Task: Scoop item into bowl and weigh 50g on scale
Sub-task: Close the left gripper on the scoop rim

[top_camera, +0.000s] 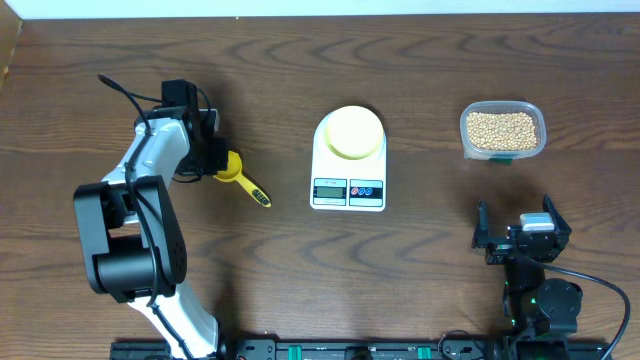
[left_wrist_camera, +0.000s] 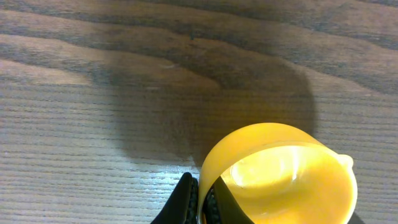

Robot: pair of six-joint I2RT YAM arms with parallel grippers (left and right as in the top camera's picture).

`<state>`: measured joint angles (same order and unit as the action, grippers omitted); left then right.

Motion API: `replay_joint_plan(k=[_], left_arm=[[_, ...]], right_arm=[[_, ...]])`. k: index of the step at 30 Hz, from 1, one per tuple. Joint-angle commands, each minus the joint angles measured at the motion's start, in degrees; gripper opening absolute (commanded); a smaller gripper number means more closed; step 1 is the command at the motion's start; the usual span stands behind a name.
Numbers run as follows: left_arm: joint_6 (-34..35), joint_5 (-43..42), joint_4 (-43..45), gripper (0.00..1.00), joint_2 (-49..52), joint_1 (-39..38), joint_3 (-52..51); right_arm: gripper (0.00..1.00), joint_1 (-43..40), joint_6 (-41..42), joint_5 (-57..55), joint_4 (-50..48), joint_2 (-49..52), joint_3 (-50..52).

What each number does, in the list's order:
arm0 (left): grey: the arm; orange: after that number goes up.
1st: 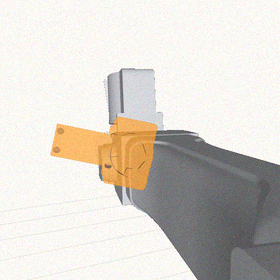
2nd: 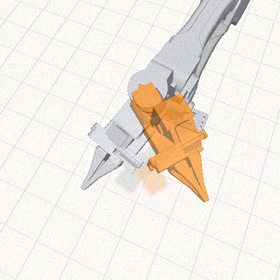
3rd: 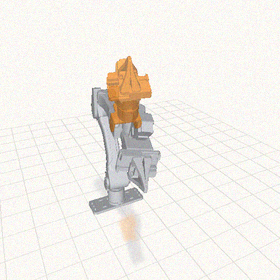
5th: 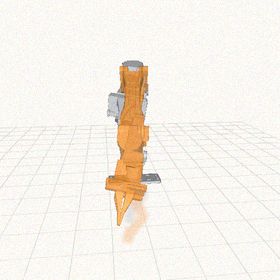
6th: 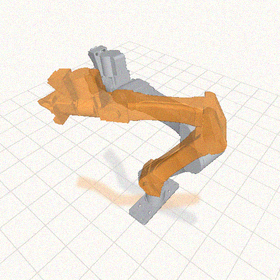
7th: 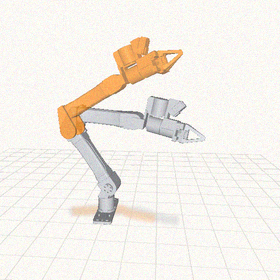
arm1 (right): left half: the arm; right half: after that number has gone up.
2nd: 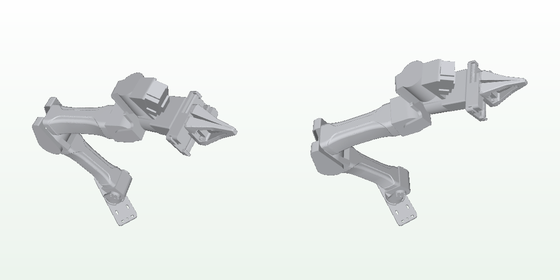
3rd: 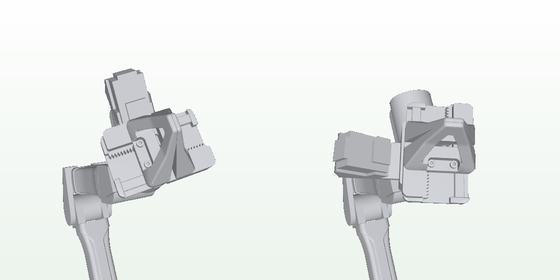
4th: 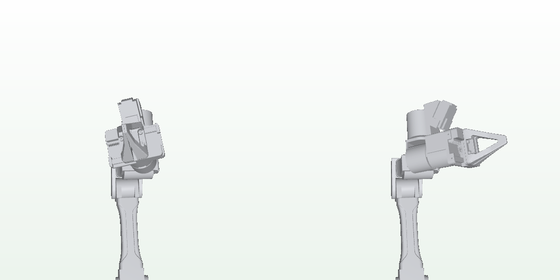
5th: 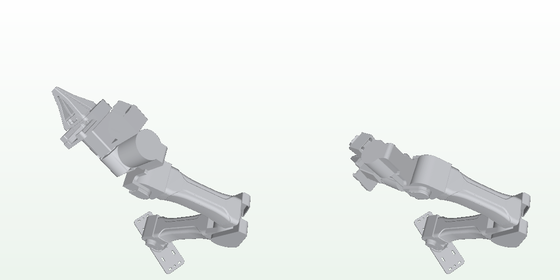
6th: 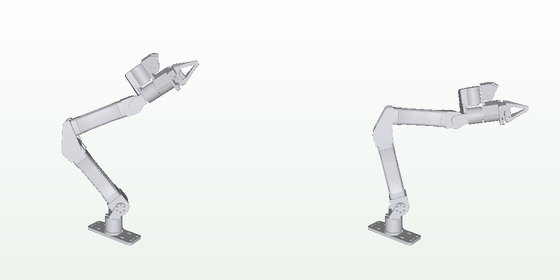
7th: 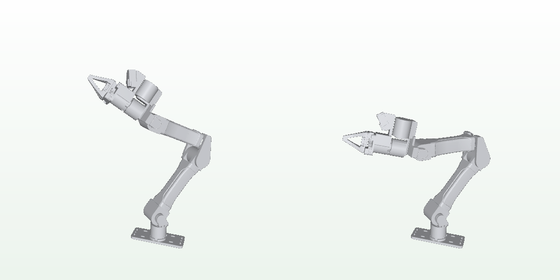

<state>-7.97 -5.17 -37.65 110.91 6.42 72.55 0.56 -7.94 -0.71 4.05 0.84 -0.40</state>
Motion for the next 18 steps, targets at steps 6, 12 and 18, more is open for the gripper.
replay_joint_plan(k=[6, 12, 18], left_arm=[[-0.6, 0.7, 4.0, 0.08, -5.5, 0.1, 2.1], [-0.5, 0.7, 10.6, 0.08, -9.0, 0.0, 2.1], [3.8, 0.7, 16.7, 0.08, -11.5, 0.0, 2.1]], right_arm=[[0.99, -0.2, 0.6, -0.2, 0.2, -0.4, 0.1], [0.99, -0.2, 0.6, -0.2, 0.2, -0.4, 0.1], [0.99, -0.2, 0.6, -0.2, 0.2, -0.4, 0.1]])
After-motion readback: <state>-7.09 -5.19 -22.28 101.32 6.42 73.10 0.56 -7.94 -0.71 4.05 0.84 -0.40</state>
